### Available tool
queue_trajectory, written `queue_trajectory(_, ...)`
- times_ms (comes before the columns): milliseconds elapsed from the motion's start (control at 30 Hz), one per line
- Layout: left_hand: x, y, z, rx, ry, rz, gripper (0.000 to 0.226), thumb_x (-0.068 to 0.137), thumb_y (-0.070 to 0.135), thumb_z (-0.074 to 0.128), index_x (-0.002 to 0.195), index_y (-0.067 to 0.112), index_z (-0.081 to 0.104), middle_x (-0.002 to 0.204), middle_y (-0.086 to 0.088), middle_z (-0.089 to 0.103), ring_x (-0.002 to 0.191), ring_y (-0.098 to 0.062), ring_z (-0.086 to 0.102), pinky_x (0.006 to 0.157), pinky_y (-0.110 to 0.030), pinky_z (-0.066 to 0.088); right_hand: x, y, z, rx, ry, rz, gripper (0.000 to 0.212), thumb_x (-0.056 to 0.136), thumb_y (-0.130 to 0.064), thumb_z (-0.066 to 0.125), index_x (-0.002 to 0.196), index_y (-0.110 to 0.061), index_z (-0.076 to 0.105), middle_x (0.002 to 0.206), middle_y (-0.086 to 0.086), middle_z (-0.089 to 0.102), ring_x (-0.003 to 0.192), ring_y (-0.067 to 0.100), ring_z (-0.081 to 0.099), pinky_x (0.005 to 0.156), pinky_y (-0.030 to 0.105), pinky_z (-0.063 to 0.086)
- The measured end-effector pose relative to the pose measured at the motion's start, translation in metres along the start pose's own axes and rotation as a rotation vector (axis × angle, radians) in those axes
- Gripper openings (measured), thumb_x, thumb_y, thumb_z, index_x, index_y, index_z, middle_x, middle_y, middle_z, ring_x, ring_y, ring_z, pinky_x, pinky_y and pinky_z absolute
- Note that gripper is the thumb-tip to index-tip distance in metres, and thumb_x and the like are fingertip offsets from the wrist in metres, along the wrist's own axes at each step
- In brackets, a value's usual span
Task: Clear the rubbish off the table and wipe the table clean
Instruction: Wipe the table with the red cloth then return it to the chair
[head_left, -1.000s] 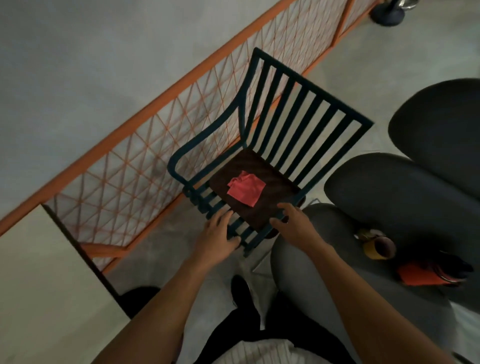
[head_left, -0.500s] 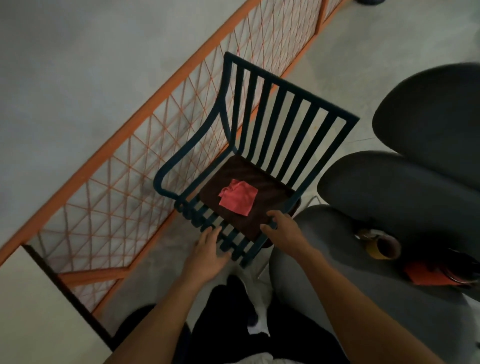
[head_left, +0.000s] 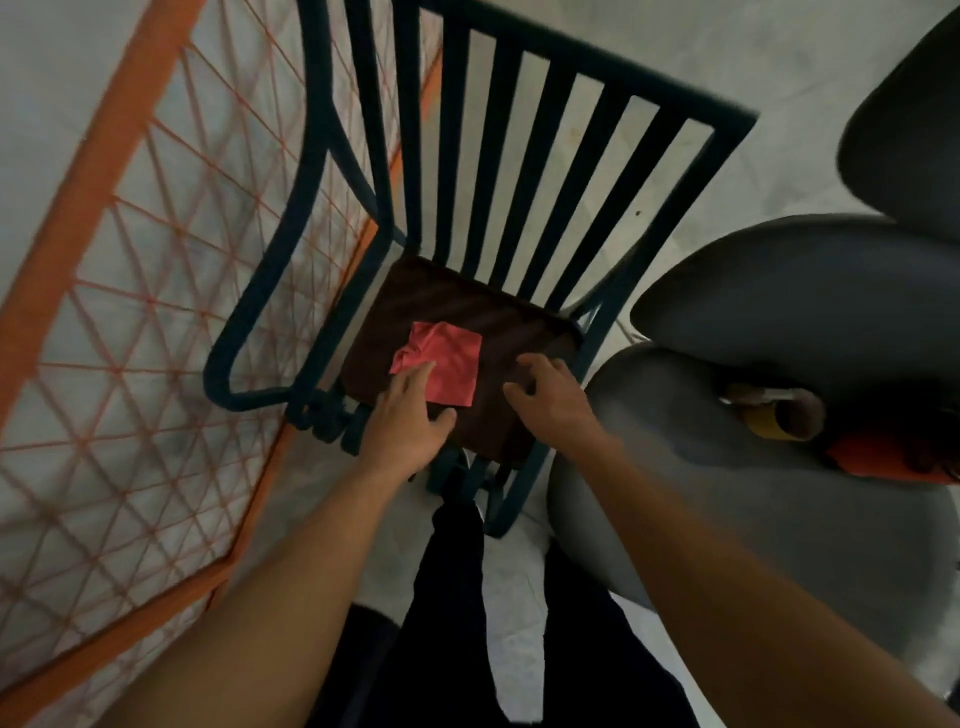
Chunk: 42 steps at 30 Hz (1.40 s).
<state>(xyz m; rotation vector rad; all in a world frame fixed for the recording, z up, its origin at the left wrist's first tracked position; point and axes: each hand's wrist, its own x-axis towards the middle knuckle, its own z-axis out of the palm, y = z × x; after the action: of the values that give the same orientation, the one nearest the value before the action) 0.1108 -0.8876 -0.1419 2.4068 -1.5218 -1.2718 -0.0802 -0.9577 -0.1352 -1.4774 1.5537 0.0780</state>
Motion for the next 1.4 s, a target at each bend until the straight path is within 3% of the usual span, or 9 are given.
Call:
queue_trajectory(167, 0.064, -0.028, 0.006, 0.04, -0.064, 0.028, 0.077, 0.095, 0.044, 0.06, 0.157, 0.034, 0.016, 0.162, -0.001, 0.023, 0.143, -0.033, 0.032, 0.111, -0.053, 0.038, 0.053, 0.003, 0.037, 0.044, 0.024, 0.064, 0.052, 0.096, -0.035, 0.056, 0.143, -0.019, 0.044, 0.138, 0.008, 0.042, 0.115, 0.028, 0.055, 0.094, 0.034, 0.046)
queue_trajectory(433, 0.162, -0.057, 0.033, 0.086, -0.034, 0.017, 0.068, 0.096, 0.044, 0.059, 0.153, 0.036, 0.022, 0.159, -0.001, 0.026, 0.14, -0.033, 0.036, 0.108, -0.051, 0.04, 0.14, 0.023, 0.083, 0.029, 0.07, 0.081, 0.053, 0.095, -0.031, 0.055, 0.144, -0.018, 0.042, 0.143, 0.011, 0.037, 0.118, 0.035, 0.054, 0.094, 0.04, 0.046)
queue_trajectory(633, 0.208, -0.069, 0.067, 0.125, 0.0, 0.019, 0.07, 0.101, 0.042, 0.052, 0.159, 0.03, 0.015, 0.167, -0.003, 0.009, 0.147, -0.037, 0.026, 0.109, -0.053, 0.039, 0.205, 0.035, 0.116, 0.036, 0.139, 0.068, 0.053, 0.096, -0.031, 0.052, 0.146, -0.019, 0.04, 0.142, 0.008, 0.038, 0.116, 0.03, 0.055, 0.082, 0.029, 0.04)
queue_trajectory(733, 0.219, -0.075, 0.075, 0.153, 0.051, 0.031, 0.07, 0.1, 0.039, 0.053, 0.159, 0.026, 0.018, 0.164, -0.009, 0.02, 0.145, -0.038, 0.03, 0.104, -0.052, 0.043, 0.223, 0.037, 0.132, 0.015, 0.119, 0.054, 0.054, 0.094, -0.032, 0.053, 0.146, -0.023, 0.04, 0.138, 0.008, 0.041, 0.115, 0.029, 0.055, 0.086, 0.037, 0.046)
queue_trajectory(933, 0.232, -0.084, 0.08, 0.23, 0.084, 0.019, 0.061, 0.102, 0.039, 0.049, 0.156, 0.02, 0.028, 0.148, -0.011, 0.037, 0.132, -0.035, 0.041, 0.092, -0.048, 0.048, 0.235, 0.04, 0.153, -0.092, 0.077, 0.093, 0.051, 0.095, -0.034, 0.053, 0.144, -0.025, 0.042, 0.139, 0.009, 0.042, 0.118, 0.029, 0.052, 0.088, 0.042, 0.049)
queue_trajectory(1133, 0.23, -0.092, 0.073, 0.268, 0.076, 0.023, 0.037, 0.101, 0.035, 0.05, 0.134, 0.02, 0.052, 0.136, -0.01, 0.045, 0.125, -0.033, 0.044, 0.086, -0.045, 0.049, 0.229, 0.037, 0.158, -0.109, 0.125, 0.061, 0.029, 0.097, -0.035, 0.05, 0.119, -0.023, 0.065, 0.118, 0.004, 0.053, 0.105, 0.024, 0.055, 0.076, 0.034, 0.044)
queue_trajectory(1267, 0.208, -0.098, 0.065, 0.204, 0.084, 0.042, 0.034, 0.101, 0.033, 0.049, 0.132, 0.019, 0.053, 0.138, -0.006, 0.041, 0.124, -0.03, 0.042, 0.09, -0.044, 0.051, 0.202, 0.027, 0.149, -0.078, 0.122, 0.081, 0.024, 0.092, -0.031, 0.052, 0.111, -0.023, 0.064, 0.109, 0.0, 0.06, 0.095, 0.023, 0.061, 0.078, 0.036, 0.05)
queue_trajectory(1400, 0.169, -0.099, 0.055, 0.121, 0.122, 0.059, 0.027, 0.1, 0.028, 0.05, 0.125, 0.022, 0.054, 0.135, 0.0, 0.05, 0.128, -0.025, 0.043, 0.098, -0.039, 0.046, 0.157, 0.017, 0.134, -0.023, 0.101, 0.068, 0.021, 0.091, -0.025, 0.052, 0.109, -0.025, 0.063, 0.095, -0.004, 0.068, 0.08, 0.017, 0.065, 0.073, 0.036, 0.057)
